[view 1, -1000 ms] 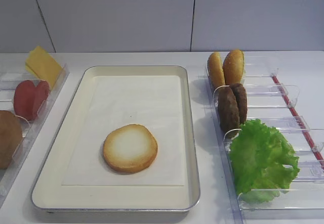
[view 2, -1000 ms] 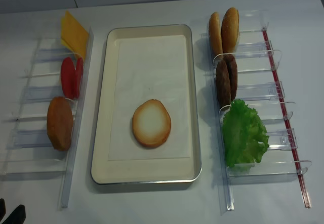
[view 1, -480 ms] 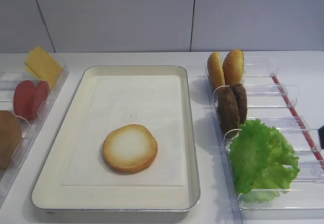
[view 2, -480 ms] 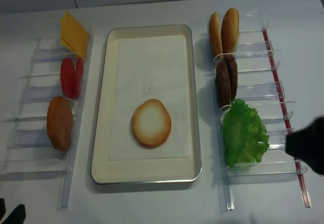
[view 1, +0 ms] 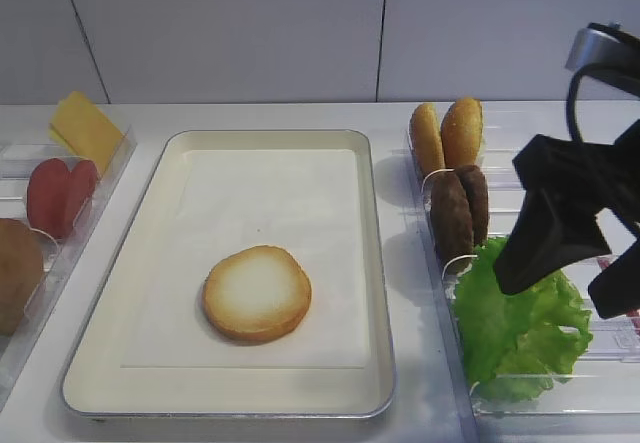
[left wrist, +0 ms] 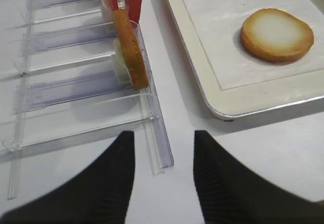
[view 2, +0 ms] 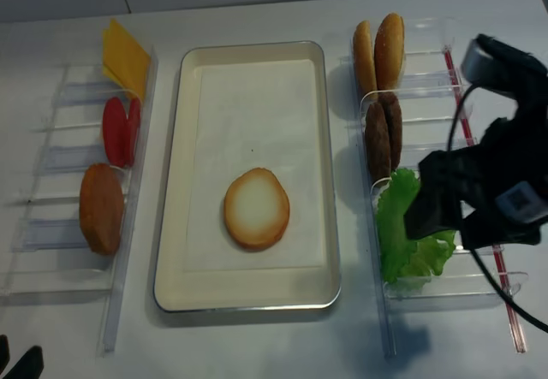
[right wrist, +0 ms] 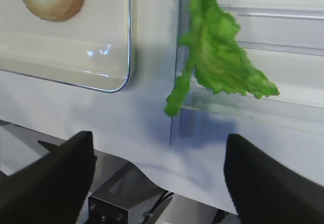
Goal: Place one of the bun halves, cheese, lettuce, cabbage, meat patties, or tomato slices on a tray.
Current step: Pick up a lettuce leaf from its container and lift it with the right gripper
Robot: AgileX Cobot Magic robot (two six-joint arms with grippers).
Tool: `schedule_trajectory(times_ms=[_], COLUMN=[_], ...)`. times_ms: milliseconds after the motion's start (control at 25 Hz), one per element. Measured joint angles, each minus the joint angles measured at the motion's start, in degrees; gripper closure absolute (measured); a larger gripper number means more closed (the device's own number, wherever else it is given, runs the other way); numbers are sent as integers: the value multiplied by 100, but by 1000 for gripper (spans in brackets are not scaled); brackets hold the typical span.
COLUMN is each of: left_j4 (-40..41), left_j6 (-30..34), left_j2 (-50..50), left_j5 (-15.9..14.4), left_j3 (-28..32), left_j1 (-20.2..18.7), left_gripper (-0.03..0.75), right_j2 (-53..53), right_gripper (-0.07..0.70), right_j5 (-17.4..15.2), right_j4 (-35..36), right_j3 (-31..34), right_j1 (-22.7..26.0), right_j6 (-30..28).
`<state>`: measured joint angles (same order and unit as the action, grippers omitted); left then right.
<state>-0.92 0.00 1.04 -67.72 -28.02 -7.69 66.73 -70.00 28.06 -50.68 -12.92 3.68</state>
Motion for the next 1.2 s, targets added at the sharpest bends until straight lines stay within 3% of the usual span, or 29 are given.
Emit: schedule_trajectory(times_ms=[160,520,680,760,840,920,1200], left_j4=[0,0,0,0,0,0,0], left_j6=[0,0,0,0,0,0,0], left_j2=[0,0,0,0,0,0,0], left_j5=[0,0,0,0,0,10,10], left_j3=[0,0,0,0,0,0,0], left_j1=[0,0,0,0,0,0,0], left_gripper=[448,448,448,448,448,448,448], right_j2=[430,1177,1245,1250,1263,1272,1272], right_gripper=[97,131,283,416,540,593,601], right_j5=[236,833,963,989,958,851,226], right_j4=[-287,-321,-431,-544,-669,-726,-656], right_j3=[-186,-222,-245,-286,-344,-465,-1538], right_j1=[-408,-702,-707,-707,-707,-707,-707], right_j6=[330,409,409,418,418,377,343])
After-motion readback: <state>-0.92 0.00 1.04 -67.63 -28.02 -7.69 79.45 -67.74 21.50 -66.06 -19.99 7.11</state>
